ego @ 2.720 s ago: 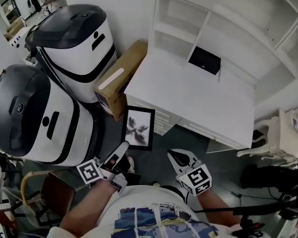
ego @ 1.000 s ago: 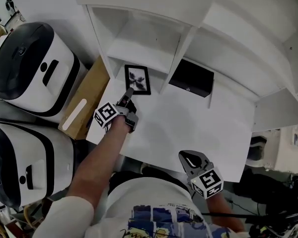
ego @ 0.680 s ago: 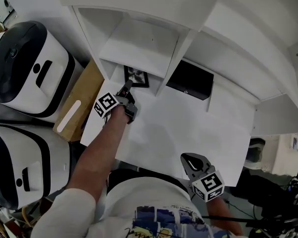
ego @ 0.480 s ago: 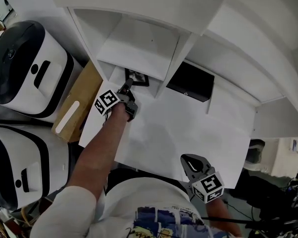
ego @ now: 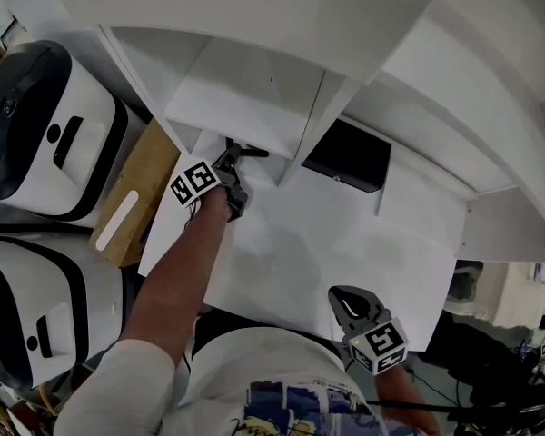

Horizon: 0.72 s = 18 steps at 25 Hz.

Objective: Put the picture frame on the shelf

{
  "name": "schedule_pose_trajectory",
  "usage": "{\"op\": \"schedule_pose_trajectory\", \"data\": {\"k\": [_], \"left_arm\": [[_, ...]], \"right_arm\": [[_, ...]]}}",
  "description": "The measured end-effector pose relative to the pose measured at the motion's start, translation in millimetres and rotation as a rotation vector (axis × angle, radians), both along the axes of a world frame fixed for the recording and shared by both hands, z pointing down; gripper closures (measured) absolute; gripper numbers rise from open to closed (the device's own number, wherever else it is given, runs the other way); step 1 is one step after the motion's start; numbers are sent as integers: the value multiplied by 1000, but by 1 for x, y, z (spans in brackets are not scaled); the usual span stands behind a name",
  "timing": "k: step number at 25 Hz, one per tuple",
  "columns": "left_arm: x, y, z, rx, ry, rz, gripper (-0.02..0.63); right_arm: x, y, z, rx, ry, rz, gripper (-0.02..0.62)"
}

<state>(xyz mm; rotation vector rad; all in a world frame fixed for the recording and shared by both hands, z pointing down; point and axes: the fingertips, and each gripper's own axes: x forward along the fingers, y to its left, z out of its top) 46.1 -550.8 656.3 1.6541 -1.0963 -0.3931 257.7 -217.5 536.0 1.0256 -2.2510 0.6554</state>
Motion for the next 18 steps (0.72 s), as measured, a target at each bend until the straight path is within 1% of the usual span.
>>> {"op": "schedule_pose_trajectory", "data": {"k": [2,6,12,18], "left_arm": [[-1,-1,4,-9,-47,6,526],[-2,-2,9,-22,-153,22,500],[-3,-6,14,-39,-383,87,468],[-6,-7,19,-58,-491,111,459]], "right_arm": [[-1,-4,0,-1,-5,-3,568],[-2,-10,1,-6,-16,-7,568],[-4,-14,5,-15,-27,-11,568],[-3,-18,6,-14,-35,-9,568]]}}
